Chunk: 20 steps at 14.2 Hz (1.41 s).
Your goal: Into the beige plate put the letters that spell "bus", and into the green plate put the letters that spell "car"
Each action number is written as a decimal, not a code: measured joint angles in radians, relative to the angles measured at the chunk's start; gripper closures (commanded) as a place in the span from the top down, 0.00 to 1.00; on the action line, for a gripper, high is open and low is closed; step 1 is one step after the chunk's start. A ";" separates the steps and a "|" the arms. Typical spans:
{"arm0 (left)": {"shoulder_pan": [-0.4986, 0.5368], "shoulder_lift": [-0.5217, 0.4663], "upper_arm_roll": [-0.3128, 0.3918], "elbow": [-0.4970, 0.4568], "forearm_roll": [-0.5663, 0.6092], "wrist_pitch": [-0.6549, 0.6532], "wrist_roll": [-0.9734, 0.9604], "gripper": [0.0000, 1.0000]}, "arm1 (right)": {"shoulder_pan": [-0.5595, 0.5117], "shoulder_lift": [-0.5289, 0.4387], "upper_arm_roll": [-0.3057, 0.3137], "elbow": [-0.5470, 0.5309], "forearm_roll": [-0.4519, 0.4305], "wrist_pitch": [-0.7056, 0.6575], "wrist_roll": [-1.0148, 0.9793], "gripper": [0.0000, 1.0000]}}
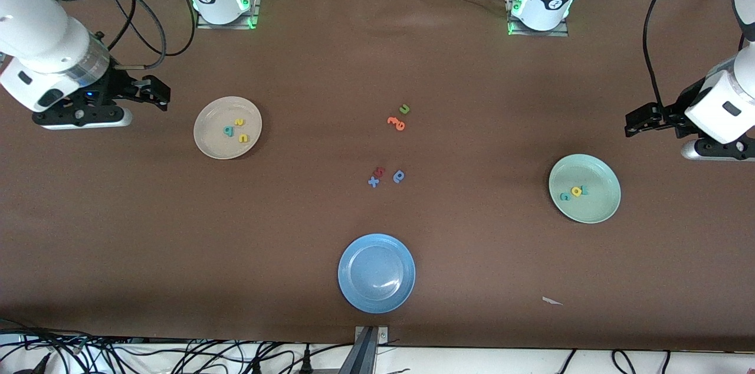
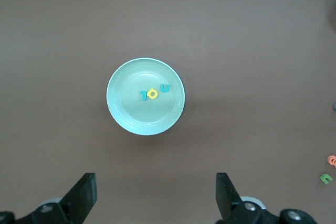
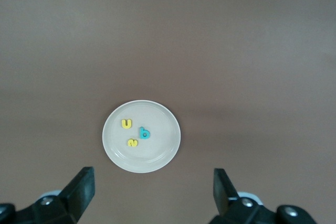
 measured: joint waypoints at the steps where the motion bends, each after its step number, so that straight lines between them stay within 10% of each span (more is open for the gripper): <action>1: 0.000 0.000 0.000 0.000 0.000 0.000 0.000 1.00 | 0.009 0.002 -0.012 0.028 0.002 -0.011 0.000 1.00; 20: 0.000 0.000 0.000 0.000 0.000 0.001 0.000 1.00 | -0.069 0.032 -0.065 0.083 0.015 -0.038 -0.060 1.00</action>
